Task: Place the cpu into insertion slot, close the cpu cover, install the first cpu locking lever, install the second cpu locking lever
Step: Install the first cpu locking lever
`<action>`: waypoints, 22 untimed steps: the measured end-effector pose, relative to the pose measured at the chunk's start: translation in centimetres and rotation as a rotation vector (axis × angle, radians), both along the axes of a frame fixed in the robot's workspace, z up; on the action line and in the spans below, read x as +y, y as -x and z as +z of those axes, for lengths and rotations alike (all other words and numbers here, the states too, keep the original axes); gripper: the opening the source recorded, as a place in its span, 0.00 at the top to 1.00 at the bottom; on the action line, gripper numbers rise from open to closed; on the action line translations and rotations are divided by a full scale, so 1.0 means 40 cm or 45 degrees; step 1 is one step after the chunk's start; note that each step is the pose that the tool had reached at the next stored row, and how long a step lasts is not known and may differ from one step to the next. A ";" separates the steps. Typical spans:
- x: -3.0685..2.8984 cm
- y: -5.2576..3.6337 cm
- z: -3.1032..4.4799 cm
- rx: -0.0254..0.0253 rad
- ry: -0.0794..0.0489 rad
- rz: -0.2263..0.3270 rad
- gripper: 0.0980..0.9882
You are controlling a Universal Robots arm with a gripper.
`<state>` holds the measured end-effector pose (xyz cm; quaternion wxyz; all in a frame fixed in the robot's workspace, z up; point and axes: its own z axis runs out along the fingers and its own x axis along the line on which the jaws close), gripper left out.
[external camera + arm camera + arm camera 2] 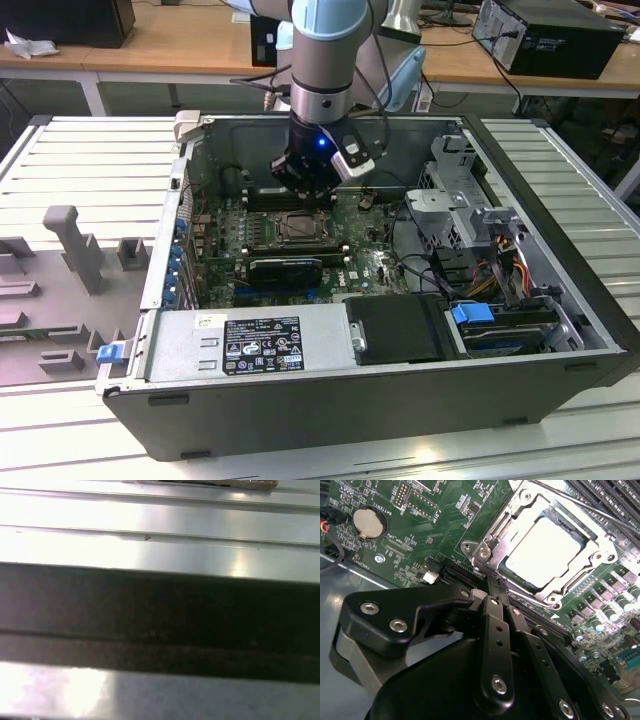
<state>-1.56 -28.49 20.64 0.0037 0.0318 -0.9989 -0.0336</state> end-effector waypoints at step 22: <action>0.000 0.000 0.020 -0.0001 -0.020 0.001 0.99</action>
